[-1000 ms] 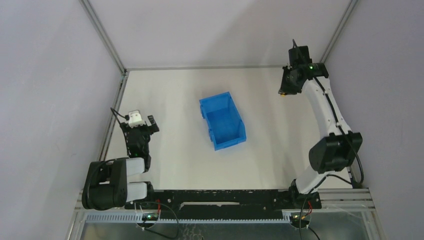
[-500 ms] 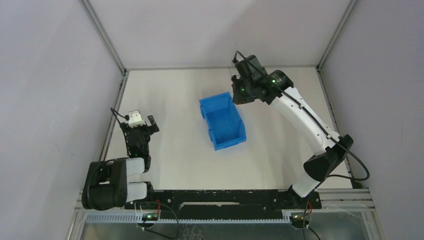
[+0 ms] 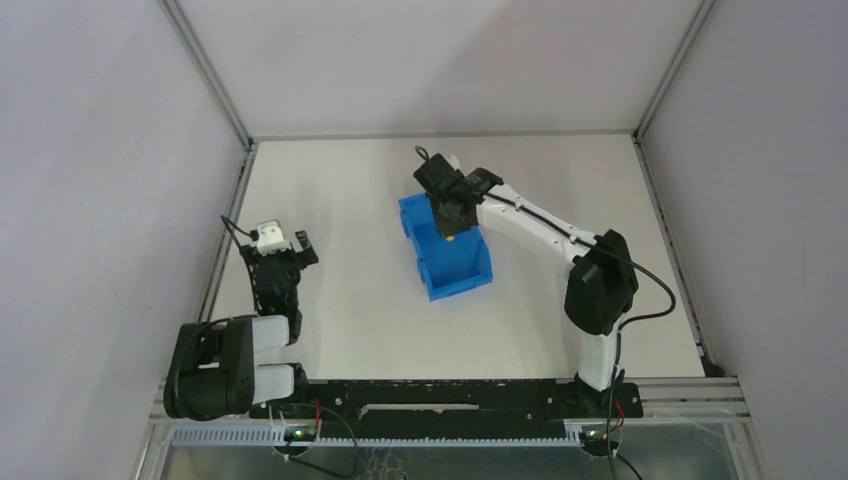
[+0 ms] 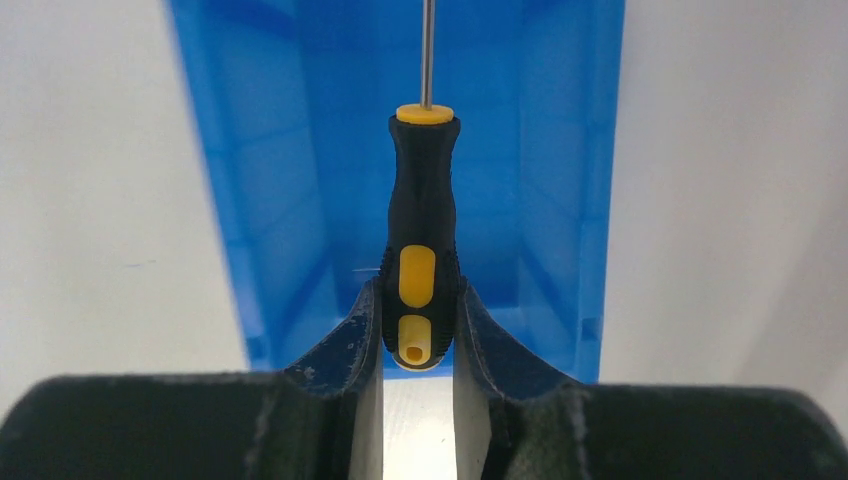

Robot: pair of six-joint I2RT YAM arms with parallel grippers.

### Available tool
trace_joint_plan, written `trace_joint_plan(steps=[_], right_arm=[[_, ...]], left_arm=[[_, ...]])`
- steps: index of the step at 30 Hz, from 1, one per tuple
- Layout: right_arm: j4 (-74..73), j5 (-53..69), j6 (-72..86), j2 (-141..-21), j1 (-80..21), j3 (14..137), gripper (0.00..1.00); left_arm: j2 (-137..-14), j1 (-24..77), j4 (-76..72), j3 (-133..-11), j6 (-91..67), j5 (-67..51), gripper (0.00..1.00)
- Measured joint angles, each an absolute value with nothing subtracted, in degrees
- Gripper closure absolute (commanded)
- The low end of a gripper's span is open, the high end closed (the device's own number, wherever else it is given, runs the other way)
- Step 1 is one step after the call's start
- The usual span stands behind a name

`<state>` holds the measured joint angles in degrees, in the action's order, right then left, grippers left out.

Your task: Put the screwdriver in the bin

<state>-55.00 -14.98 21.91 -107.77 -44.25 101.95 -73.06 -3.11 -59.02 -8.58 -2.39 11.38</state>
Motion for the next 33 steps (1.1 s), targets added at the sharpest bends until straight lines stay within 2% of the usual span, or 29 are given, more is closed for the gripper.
trace_joint_plan(steps=[6,13,22,24,31,33], right_arm=[[-49.04,-14.76,24.93,-109.32,-44.42,90.21,0.80],[-42.85,-14.00,26.94,-111.61,-45.12,82.46,0.71],[-38.09,-14.59,27.18,-115.39,-45.10,81.89,0.54],[-37.87,-14.76,27.16,-115.39,-45.10,81.89,0.47],[-40.42,-16.67,24.97,-112.62,-45.63,84.27,0.45],[-40.91,-17.23,24.01,-108.97,-45.95,85.19,0.41]], left_arm=[[-73.06,-3.11,-59.02,-8.58,-2.39,11.40,0.00],[-73.06,-3.11,-59.02,-8.58,-2.39,11.40,0.00],[-73.06,-3.11,-59.02,-8.58,-2.39,11.40,0.00],[-73.06,-3.11,-59.02,-8.58,-2.39,11.40,0.00],[-73.06,-3.11,-59.02,-8.58,-2.39,11.40,0.00],[-73.06,-3.11,-59.02,-8.58,-2.39,11.40,0.00]])
